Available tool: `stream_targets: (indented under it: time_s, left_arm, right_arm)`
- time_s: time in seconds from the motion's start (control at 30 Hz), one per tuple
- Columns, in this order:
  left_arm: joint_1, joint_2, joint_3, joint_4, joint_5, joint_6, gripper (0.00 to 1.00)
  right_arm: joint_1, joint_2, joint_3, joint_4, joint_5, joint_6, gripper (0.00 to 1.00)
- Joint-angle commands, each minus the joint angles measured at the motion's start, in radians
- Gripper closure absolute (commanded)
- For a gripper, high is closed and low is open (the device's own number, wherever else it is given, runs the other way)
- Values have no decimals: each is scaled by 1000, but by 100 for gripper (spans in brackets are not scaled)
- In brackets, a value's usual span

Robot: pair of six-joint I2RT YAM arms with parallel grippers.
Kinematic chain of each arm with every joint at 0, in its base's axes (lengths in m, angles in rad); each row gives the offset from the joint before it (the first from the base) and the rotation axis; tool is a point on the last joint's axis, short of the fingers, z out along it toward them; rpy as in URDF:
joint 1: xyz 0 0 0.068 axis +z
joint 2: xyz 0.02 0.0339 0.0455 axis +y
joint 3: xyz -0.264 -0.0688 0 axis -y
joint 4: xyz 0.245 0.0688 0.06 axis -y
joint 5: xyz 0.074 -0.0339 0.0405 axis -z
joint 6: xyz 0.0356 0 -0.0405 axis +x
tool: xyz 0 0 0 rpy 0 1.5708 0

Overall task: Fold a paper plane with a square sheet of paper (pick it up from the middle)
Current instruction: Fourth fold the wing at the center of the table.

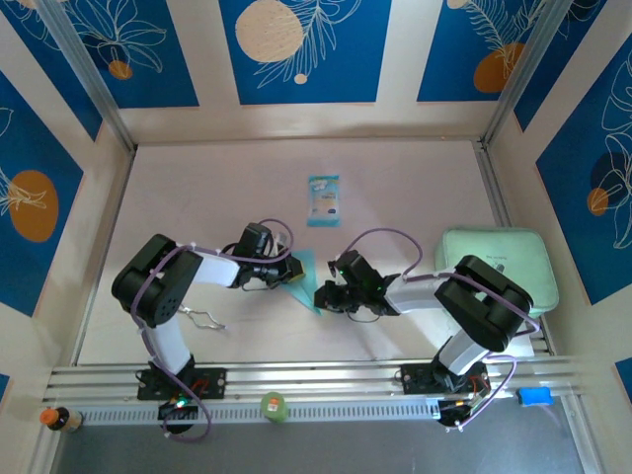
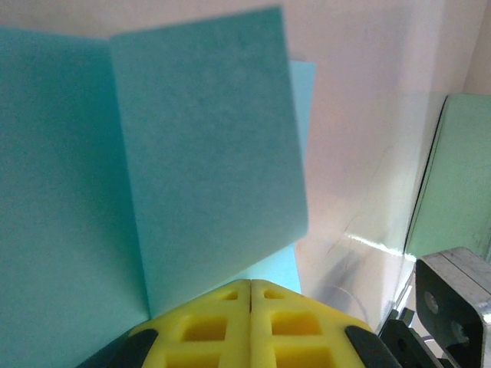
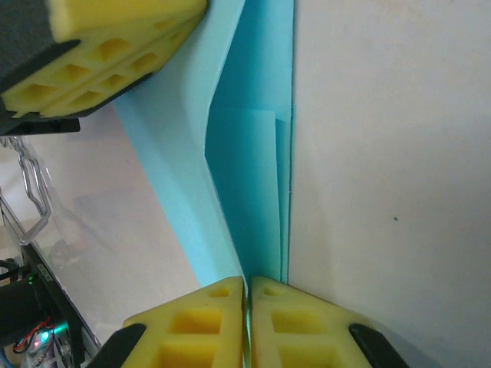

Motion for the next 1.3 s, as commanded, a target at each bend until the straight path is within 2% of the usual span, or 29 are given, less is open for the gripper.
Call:
stream_targets:
  time_s: [0.0,0.17,0.43,0.57,0.63,1.0,1.27]
  left_arm:
    - [-7,41,-7,-49,-19,18,98]
    - [-6,42,-10,-44,-17,15,98]
    - [-6,43,-15,-37,-19,11,98]
    - [-7,45,-19,-28,-19,6,98]
    - [-6,45,-22,-22,-17,3,98]
    - [-7,46,-30,-17,-23,-3,99]
    - [-6,42,-31,-5,-16,-3,99]
  right_arm:
    - [-5,18,-24,-42,-53,8,92]
    - [-8,25,-11,-45,-81,3,90]
    - [-31,-34,1,-150,-126,-36,84]
    - [-32,-18,4,-157,-166,-45,85]
    - [-31,-11,4,-163,-174,-48,90]
    - [-33,-22,8,-248,-178,-73,91]
    - [-53,-63,82,-270,-161,-84,77]
